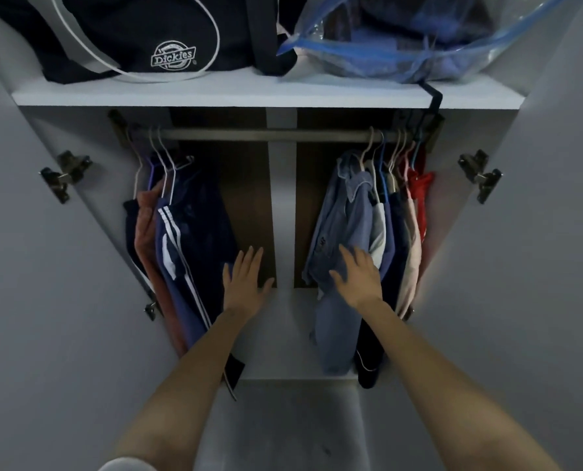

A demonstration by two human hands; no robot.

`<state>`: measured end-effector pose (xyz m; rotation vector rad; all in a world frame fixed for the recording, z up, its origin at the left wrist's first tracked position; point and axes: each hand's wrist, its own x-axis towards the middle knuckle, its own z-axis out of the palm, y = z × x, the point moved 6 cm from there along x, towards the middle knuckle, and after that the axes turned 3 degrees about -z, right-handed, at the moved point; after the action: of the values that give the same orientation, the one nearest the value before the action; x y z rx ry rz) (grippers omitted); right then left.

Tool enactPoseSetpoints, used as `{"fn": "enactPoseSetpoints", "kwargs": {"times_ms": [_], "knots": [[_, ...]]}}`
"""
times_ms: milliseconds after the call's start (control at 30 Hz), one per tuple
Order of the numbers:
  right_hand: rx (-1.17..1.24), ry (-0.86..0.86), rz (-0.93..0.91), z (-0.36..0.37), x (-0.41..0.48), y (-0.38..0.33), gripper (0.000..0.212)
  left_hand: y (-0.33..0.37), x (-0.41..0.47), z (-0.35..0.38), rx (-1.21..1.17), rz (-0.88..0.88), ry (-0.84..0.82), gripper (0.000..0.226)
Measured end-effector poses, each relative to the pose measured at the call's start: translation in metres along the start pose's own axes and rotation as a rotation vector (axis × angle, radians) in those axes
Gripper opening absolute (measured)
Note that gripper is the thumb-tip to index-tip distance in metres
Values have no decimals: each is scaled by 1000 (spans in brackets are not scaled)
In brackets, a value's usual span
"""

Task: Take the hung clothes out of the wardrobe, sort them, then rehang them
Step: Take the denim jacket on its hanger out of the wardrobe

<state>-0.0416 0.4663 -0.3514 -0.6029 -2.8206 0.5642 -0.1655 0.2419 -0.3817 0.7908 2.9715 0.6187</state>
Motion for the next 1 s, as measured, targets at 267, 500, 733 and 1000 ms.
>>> {"fn": "enactPoseSetpoints", "kwargs": {"times_ms": [267, 500, 733, 1000], "knots": [[-66, 151, 58, -32, 71, 7, 70, -1, 66, 9, -25, 60, 11, 71], [69, 251, 225, -49, 120, 6, 74, -1, 129, 9, -22, 155, -21, 70], [201, 335, 416, -54, 138, 9, 49, -1, 170, 0, -119, 257, -58, 70], [361, 502, 552, -55, 147, 14, 21, -8, 195, 1, -177, 333, -81, 69]]}}
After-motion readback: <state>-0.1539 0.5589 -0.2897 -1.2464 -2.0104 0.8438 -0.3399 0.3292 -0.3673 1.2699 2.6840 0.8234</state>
